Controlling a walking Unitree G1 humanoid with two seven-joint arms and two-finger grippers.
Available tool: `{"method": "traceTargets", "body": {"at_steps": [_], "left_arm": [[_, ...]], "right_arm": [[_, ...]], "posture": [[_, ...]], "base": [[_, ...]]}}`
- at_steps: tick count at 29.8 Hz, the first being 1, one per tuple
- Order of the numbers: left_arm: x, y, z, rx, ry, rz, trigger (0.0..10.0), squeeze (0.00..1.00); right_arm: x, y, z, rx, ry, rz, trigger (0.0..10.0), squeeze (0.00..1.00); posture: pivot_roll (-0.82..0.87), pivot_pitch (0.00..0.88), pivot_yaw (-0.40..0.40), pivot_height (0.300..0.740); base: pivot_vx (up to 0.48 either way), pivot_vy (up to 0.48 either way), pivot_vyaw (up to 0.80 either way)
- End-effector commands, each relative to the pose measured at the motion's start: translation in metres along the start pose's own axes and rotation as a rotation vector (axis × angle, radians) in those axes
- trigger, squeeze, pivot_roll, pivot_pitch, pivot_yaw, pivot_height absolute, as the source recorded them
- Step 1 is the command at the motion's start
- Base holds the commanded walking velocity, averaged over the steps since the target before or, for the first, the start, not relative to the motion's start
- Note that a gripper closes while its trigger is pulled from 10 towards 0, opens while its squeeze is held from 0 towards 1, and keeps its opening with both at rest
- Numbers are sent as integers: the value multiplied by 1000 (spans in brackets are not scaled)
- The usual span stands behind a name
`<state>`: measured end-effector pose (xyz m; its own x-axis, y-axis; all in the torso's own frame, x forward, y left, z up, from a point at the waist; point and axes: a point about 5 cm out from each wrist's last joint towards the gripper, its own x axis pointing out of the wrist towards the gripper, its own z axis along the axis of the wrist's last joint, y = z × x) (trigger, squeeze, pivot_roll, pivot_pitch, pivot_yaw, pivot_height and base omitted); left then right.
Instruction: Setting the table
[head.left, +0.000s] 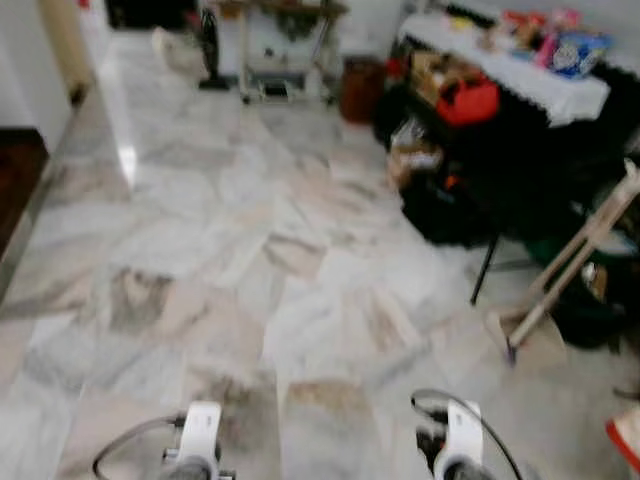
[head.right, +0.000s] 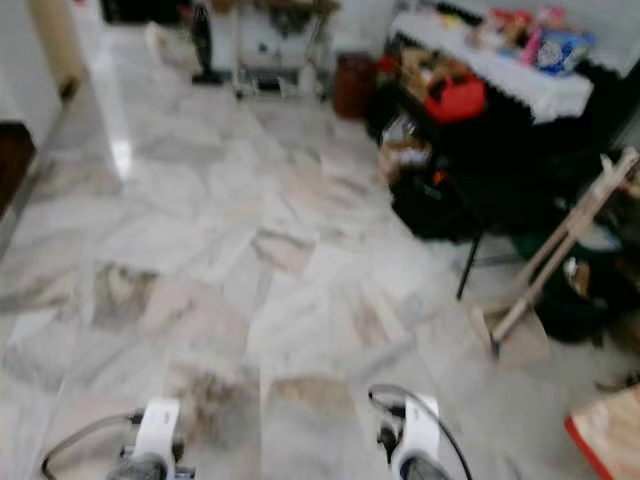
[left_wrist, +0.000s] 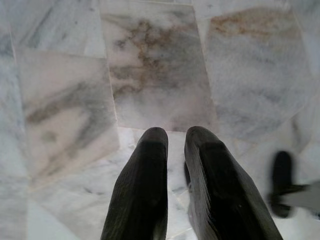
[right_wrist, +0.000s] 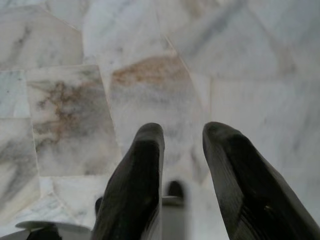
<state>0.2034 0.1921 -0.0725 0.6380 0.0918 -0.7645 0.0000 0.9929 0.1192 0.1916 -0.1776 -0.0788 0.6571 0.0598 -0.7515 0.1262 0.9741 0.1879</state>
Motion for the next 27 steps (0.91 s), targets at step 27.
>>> {"method": "traceTargets", "body": {"at_steps": [27], "left_arm": [[-1,-17,-8,48,35,-59,10000,0]], "right_arm": [[-2,-13,2,-21,2,-44,10000,0]], "posture": [[38,0,-62,740]], "base": [[0,0,-800]]}}
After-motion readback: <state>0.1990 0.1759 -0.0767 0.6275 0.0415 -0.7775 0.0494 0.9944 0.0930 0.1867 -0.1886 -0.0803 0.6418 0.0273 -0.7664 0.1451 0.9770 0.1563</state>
